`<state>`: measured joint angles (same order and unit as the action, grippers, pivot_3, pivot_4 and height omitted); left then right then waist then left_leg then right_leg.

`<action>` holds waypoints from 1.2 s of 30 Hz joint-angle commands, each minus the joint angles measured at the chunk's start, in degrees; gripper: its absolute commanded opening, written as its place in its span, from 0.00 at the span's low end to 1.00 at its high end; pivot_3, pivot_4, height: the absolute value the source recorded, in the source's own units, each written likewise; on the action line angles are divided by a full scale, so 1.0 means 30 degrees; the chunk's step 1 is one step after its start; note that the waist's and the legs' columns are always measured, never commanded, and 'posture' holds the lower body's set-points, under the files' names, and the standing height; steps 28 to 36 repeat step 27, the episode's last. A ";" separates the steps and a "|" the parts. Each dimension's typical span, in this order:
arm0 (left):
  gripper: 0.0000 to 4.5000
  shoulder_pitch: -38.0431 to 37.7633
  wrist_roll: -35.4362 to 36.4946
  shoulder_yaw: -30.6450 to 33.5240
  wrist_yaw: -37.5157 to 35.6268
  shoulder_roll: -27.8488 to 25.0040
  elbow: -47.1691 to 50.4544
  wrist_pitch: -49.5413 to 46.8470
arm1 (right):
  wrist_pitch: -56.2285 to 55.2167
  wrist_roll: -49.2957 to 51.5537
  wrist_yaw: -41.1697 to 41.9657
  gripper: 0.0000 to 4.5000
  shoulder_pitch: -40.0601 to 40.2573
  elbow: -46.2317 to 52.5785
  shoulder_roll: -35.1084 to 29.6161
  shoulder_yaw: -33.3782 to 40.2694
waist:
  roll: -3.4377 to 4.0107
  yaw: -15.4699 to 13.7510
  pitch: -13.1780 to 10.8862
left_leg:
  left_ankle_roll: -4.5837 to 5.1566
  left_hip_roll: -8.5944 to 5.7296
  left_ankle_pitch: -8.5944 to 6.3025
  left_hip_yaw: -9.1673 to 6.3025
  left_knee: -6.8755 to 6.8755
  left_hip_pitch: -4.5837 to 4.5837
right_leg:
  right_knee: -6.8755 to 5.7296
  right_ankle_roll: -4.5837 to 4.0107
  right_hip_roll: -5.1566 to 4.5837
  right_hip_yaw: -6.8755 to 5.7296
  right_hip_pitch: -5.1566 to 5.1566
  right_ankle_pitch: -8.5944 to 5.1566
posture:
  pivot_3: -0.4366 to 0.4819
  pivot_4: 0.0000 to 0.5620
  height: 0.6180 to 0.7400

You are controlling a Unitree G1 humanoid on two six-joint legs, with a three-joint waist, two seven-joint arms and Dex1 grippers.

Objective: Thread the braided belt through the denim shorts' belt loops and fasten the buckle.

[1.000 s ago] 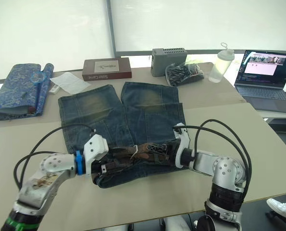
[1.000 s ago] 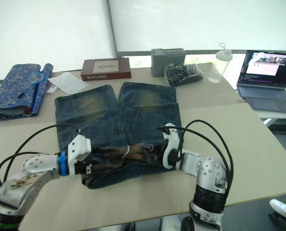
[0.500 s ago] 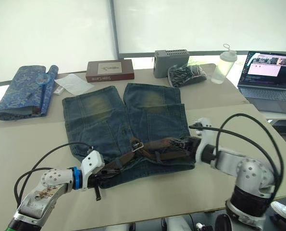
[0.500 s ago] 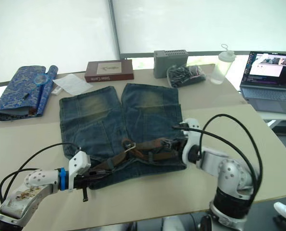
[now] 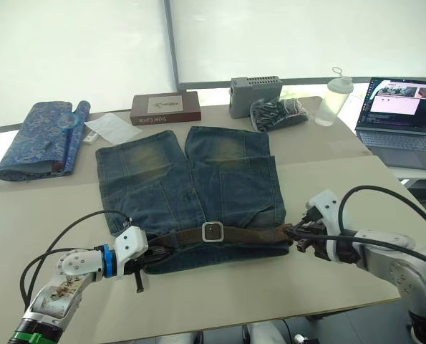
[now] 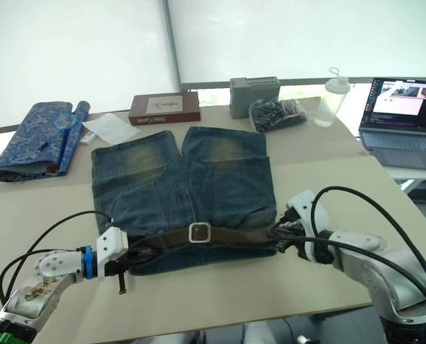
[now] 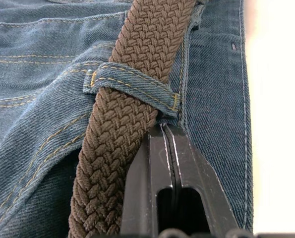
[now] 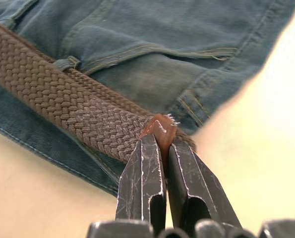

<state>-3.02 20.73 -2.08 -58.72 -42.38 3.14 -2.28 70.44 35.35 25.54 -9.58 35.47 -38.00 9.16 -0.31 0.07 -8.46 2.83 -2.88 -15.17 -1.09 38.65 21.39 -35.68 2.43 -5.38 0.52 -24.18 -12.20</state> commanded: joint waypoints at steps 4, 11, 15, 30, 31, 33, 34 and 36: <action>0.12 -0.2072 0.9651 0.5867 0.1227 -0.0700 0.5077 -0.8041 | -0.7890 -0.1438 0.3893 0.48 0.5160 0.0335 -0.1134 0.1674 | -0.0238 -0.0021 -0.0148 | -0.0003 0.0015 -0.0031 -0.0081 0.0046 0.0178 | 0.0011 -0.0038 -0.0002 -0.0017 -0.0107 0.0022 | 0.48 0.27 1.00; 0.80 -0.5980 1.2439 1.0274 0.3237 -0.0958 0.9657 -1.0760 | -1.2891 -0.1259 0.8145 1.00 0.9671 0.1482 -0.1996 0.5700 | -0.0198 -0.0002 -0.0200 | 0.0055 -0.0027 -0.0072 -0.0037 0.0088 0.0172 | 0.0230 0.0066 -0.0022 -0.0017 -0.0016 0.0114 | 0.48 0.27 1.00; 0.99 -0.9779 1.0215 1.1837 0.1743 -0.0850 1.0214 -0.9704 | -1.4755 -0.1533 1.0395 1.00 1.1811 0.1071 -0.2718 0.7900 | -0.0246 -0.0014 -0.0229 | 0.0062 -0.0012 -0.0083 0.0000 0.0082 0.0164 | 0.0229 0.0051 -0.0021 0.0014 -0.0024 0.0108 | 0.48 0.27 1.00; 0.99 -1.1160 0.7540 1.2101 -0.0733 -0.1300 0.8704 -0.8448 | -1.8780 -0.2513 1.2929 1.00 1.3501 -0.0614 -0.2560 0.9852 | -0.0310 -0.0406 -0.0266 | -0.0088 0.0115 -0.0163 0.0059 0.0087 0.0198 | 0.0258 -0.0099 -0.0039 0.0014 -0.0015 0.0010 | 0.48 0.27 1.00; 0.99 -1.1160 0.7540 1.2101 -0.0733 -0.1300 0.8704 -0.8448 | -1.8780 -0.2513 1.2929 1.00 1.3501 -0.0614 -0.2560 0.9852 | -0.0310 -0.0406 -0.0266 | -0.0088 0.0115 -0.0163 0.0059 0.0087 0.0198 | 0.0258 -0.0099 -0.0039 0.0014 -0.0015 0.0010 | 0.48 0.27 1.00; 0.99 -1.1160 0.7540 1.2101 -0.0733 -0.1300 0.8704 -0.8448 | -1.8780 -0.2513 1.2929 1.00 1.3501 -0.0614 -0.2560 0.9852 | -0.0310 -0.0406 -0.0266 | -0.0088 0.0115 -0.0163 0.0059 0.0087 0.0198 | 0.0258 -0.0099 -0.0039 0.0014 -0.0015 0.0010 | 0.48 0.27 1.00; 0.99 -1.1160 0.7540 1.2101 -0.0733 -0.1300 0.8704 -0.8448 | -1.8780 -0.2513 1.2929 1.00 1.3501 -0.0614 -0.2560 0.9852 | -0.0310 -0.0406 -0.0266 | -0.0088 0.0115 -0.0163 0.0059 0.0087 0.0198 | 0.0258 -0.0099 -0.0039 0.0014 -0.0015 0.0010 | 0.48 0.27 1.00; 0.99 -1.1160 0.7540 1.2101 -0.0733 -0.1300 0.8704 -0.8448 | -1.8780 -0.2513 1.2929 1.00 1.3501 -0.0614 -0.2560 0.9852 | -0.0310 -0.0406 -0.0266 | -0.0088 0.0115 -0.0163 0.0059 0.0087 0.0198 | 0.0258 -0.0099 -0.0039 0.0014 -0.0015 0.0010 | 0.48 0.27 1.00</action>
